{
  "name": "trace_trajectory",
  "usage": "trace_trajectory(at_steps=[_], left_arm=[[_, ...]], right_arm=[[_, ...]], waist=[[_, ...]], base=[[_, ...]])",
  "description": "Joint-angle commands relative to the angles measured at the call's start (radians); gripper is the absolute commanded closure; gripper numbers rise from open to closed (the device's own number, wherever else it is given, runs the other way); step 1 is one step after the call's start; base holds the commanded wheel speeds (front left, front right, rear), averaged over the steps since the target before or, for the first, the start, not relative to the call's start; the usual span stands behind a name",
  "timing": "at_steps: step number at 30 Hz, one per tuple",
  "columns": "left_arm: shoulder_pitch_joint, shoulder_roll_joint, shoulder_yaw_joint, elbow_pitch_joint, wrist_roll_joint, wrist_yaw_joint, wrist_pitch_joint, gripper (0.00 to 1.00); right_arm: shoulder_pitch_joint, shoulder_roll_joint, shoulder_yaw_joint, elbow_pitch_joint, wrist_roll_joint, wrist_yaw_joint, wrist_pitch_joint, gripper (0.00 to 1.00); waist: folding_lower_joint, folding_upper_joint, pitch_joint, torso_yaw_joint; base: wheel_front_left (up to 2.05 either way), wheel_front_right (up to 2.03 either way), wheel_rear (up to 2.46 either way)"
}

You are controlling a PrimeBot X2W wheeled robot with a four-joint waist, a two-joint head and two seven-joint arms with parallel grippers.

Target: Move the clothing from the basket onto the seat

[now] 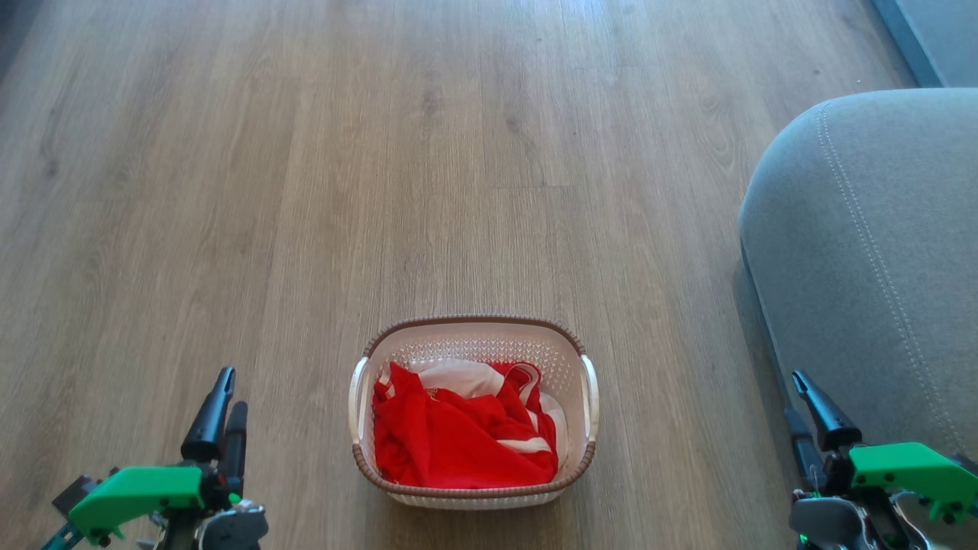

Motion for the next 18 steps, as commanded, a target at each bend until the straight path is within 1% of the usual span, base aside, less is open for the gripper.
trace_trajectory(at_steps=[1,7,18], left_arm=[[-0.041,0.005,-0.004,-0.038,0.011,0.0,-0.013,0.0],[-0.044,0.013,-0.016,-0.036,0.04,0.003,-0.031,0.0],[-0.052,0.025,-0.03,-0.033,0.156,0.016,-0.07,0.0]], right_arm=[[-0.026,-0.013,0.006,-0.043,-0.016,0.001,-0.011,0.0],[-0.022,-0.028,0.022,-0.051,-0.064,0.001,-0.032,0.0],[-0.022,-0.049,0.048,-0.074,-0.244,0.002,-0.068,0.0]], waist=[[0.0,0.0,0.0,0.0],[0.0,0.0,0.0,0.0],[0.0,0.0,-0.001,-0.001]], base=[[0.0,0.0,0.0],[0.0,0.0,0.0],[0.0,0.0,0.0]])
